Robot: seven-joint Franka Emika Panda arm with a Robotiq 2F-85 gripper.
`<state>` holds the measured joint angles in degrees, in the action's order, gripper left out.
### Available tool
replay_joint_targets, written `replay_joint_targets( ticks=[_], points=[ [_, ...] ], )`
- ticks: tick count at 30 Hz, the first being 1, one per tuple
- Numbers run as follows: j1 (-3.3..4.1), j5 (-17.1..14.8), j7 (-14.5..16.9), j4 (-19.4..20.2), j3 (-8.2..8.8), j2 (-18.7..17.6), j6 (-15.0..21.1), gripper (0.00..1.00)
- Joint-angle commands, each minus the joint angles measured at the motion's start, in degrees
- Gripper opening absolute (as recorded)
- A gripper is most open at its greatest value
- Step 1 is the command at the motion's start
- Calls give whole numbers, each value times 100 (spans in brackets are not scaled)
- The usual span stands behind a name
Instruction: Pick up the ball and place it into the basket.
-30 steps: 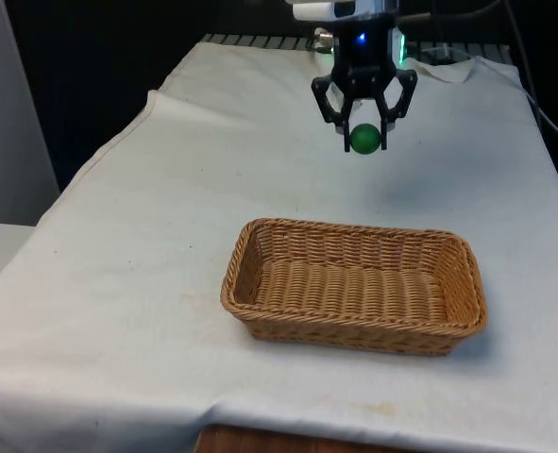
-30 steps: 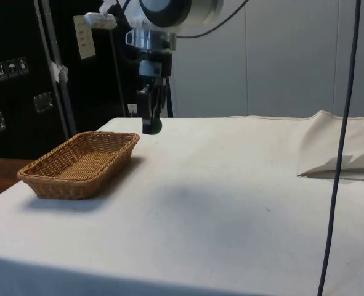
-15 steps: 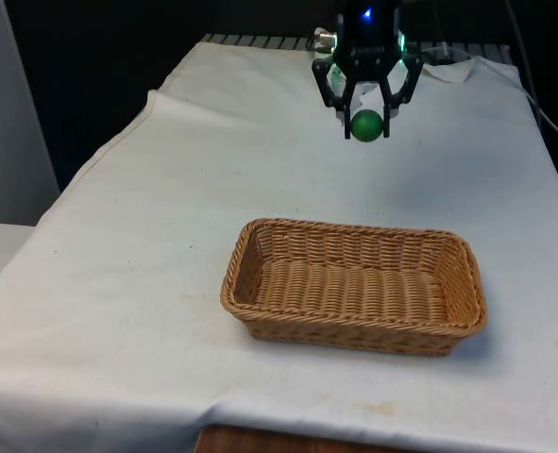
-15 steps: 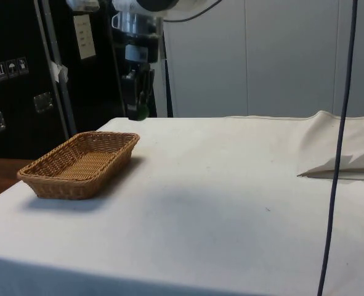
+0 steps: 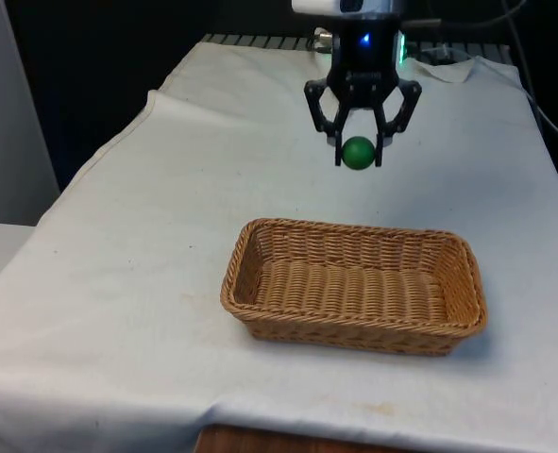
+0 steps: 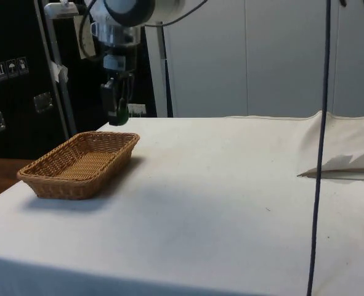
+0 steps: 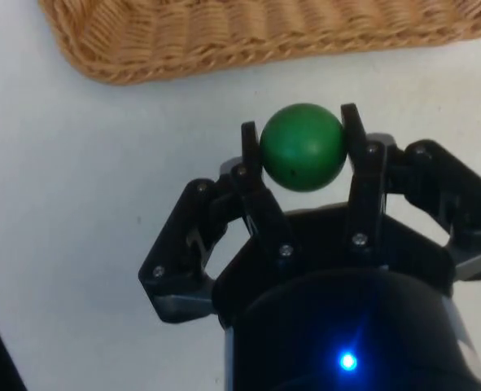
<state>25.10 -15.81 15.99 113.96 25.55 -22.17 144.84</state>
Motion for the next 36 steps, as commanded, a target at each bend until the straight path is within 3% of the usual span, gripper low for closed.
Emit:
replay_joint_targets(
  ticks=[1,3,4,5,12,13,14,18,22,23,24,30,31,32,36],
  points=[
    [-57,-69,63,-120,-46,-86,-63,0],
    [-63,-92,74,-258,-52,-229,-57,0],
    [-17,-34,23,-212,0,-206,0,0],
    [-69,-97,80,-327,-57,-298,-57,0],
    [-86,-172,115,-854,-74,-819,-34,0],
    [-29,-103,46,-773,-6,-762,-6,0],
    [-86,-183,115,-911,-80,-882,-23,0],
    [-86,-246,132,-1163,-109,-1186,69,0],
    [-74,-298,160,-1346,-126,-1404,132,0],
    [-29,-246,109,-1352,-57,-1421,97,0],
    [-74,-315,172,-1427,-138,-1501,160,0],
    [-86,-361,195,-1667,-189,-1788,252,0],
    [-29,-298,126,-1633,-109,-1765,206,0],
    [-86,-378,206,-1742,-206,-1868,275,0],
    [-103,-407,223,-1879,-258,-2040,338,0]
  ],
)
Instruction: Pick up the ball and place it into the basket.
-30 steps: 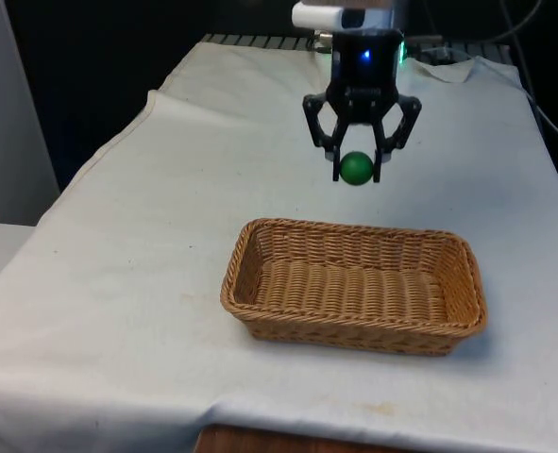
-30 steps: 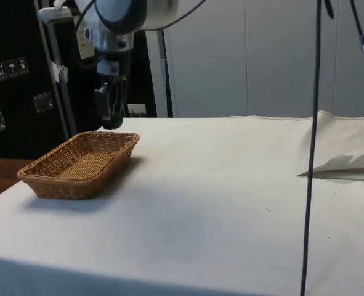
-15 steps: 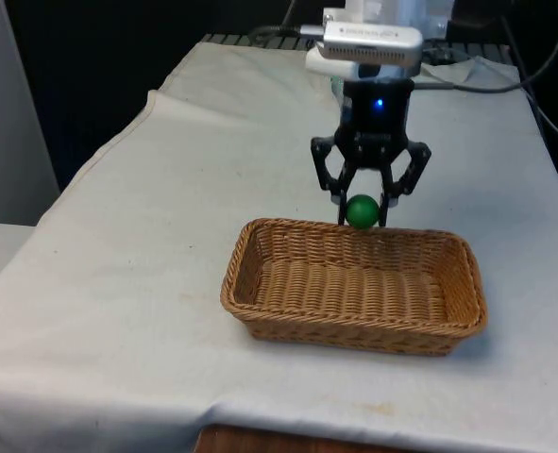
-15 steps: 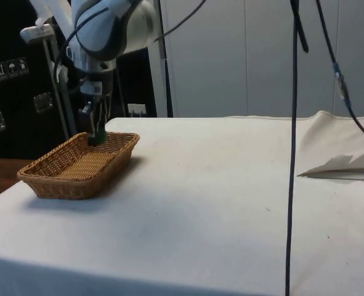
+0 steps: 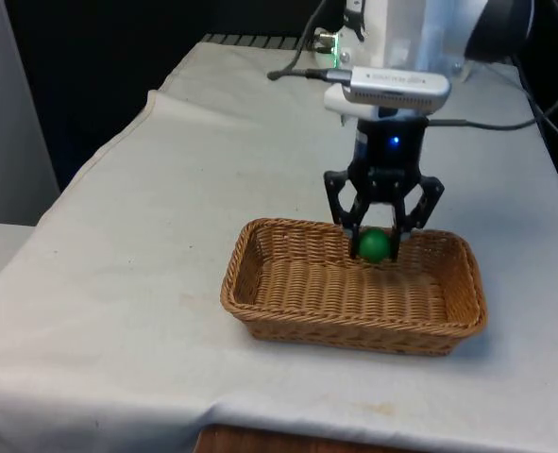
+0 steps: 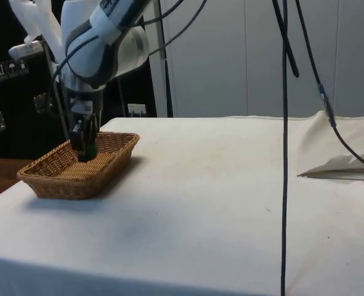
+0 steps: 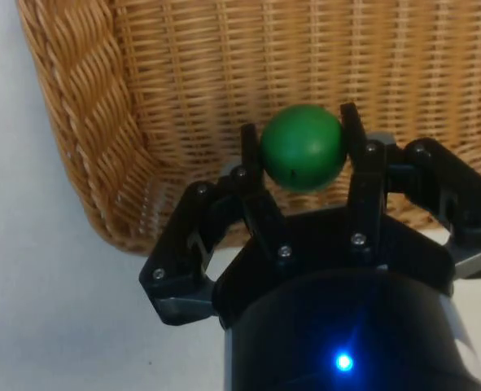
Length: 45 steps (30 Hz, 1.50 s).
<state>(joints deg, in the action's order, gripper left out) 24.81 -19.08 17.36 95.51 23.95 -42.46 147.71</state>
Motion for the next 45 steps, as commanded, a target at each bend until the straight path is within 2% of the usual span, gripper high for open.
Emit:
replay_joint_targets(
  ticks=[1,3,4,5,12,13,14,15,17,22,32,37,38,40,41,45],
  points=[
    [-80,-92,97,-69,-115,-57,63,0],
    [-92,-149,132,-172,-143,-178,86,0],
    [-6,-97,63,-143,-29,-172,34,0],
    [-86,-189,166,-206,-149,-223,86,0],
    [-80,-550,361,-481,-166,-556,80,0],
    [-6,-476,286,-435,-63,-533,52,0],
    [-80,-584,372,-504,-166,-584,74,0],
    [-69,-607,378,-516,-143,-602,69,0],
    [-34,-613,372,-533,-92,-613,46,0],
    [-6,-590,332,-533,-57,-636,52,0],
    [6,-584,327,-533,-34,-596,29,0],
    [-11,-602,338,-539,-52,-602,40,0],
    [-11,-602,338,-539,-52,-602,40,2],
    [-11,-607,338,-539,-57,-602,40,15],
    [-17,-607,338,-539,-57,-602,46,27],
    [-17,-613,344,-539,-63,-602,46,61]
  ],
)
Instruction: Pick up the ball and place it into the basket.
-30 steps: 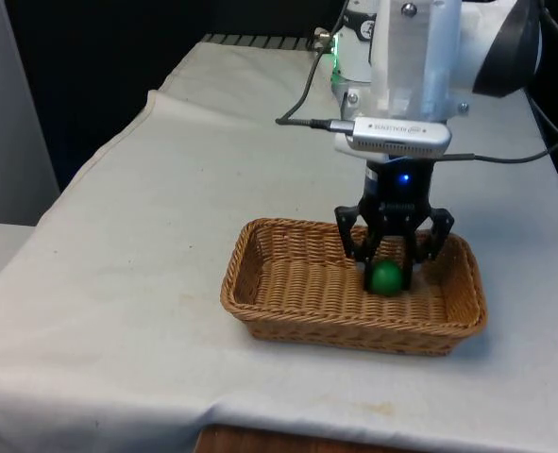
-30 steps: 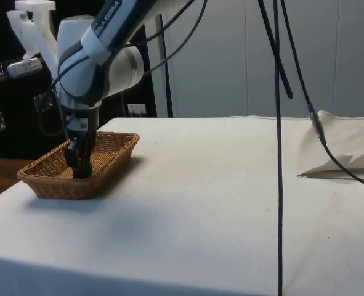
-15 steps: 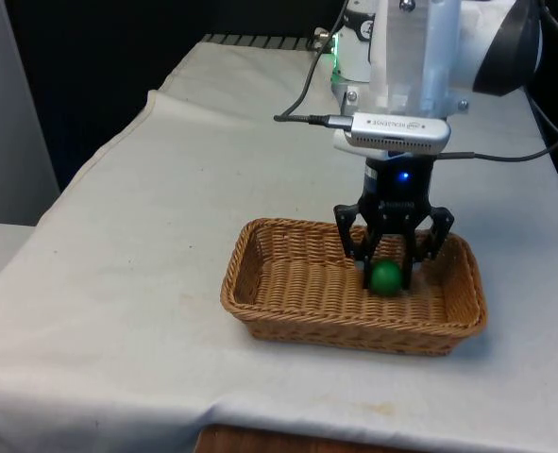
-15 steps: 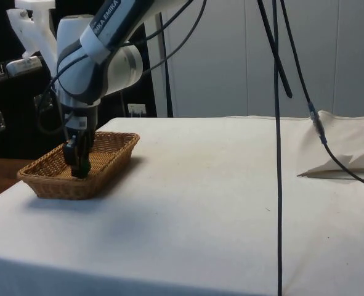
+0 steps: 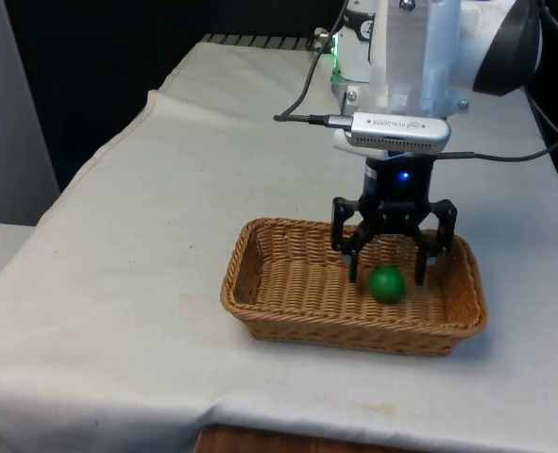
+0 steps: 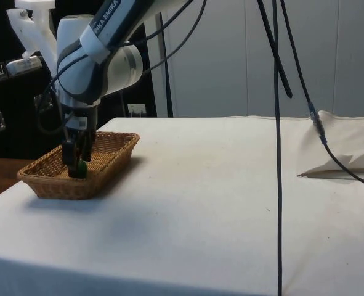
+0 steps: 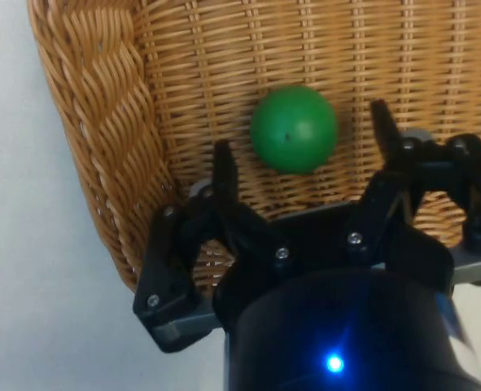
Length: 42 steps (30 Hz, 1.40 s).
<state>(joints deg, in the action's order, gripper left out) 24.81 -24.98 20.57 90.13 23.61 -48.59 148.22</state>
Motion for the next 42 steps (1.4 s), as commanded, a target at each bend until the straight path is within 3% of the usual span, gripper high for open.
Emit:
replay_joint_targets(
  ticks=[1,2,4,10,20,21,22,23,30,31,32,39,40,41,42],
  points=[
    [-17,-23,23,0,-29,11,-6,70],
    [-17,-23,23,0,-29,11,-6,86],
    [0,0,0,0,0,0,0,99],
    [-23,-29,29,6,-34,17,-6,100],
    [138,178,-46,401,120,407,-11,100],
    [143,218,-57,458,120,464,-11,100],
    [80,195,-23,413,52,447,-34,100],
    [155,258,-74,516,120,527,-11,100],
    [212,458,-160,877,149,957,-46,100],
    [143,401,-97,791,69,877,-40,100],
    [218,481,-178,922,149,1008,-52,100],
    [264,607,-275,1266,160,1444,-86,100],
    [189,539,-189,1209,80,1398,-74,100],
    [269,619,-281,1306,160,1490,-92,100],
    [269,630,-292,1346,160,1536,-92,100]
  ],
)
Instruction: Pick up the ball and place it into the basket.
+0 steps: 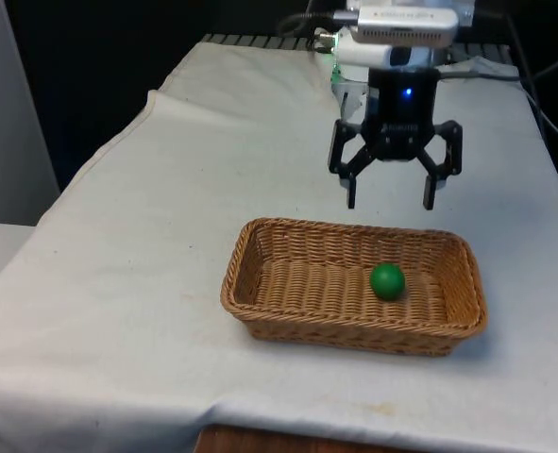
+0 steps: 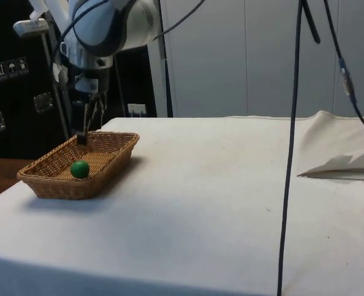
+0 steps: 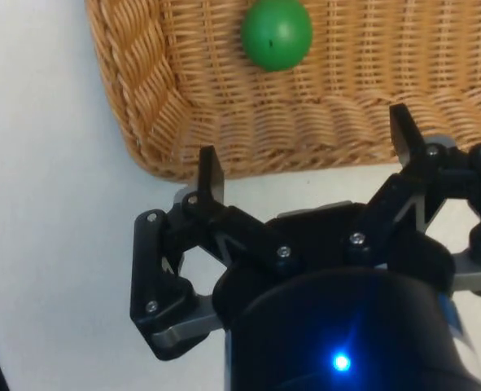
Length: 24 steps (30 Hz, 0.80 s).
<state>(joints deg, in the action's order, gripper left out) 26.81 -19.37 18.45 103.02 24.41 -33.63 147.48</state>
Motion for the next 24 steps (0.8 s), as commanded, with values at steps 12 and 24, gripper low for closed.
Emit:
replay_joint_targets(
  ticks=[12,24],
  points=[
    [115,338,-258,539,86,504,0,100],
    [132,579,-476,911,74,917,-34,100]
  ],
)
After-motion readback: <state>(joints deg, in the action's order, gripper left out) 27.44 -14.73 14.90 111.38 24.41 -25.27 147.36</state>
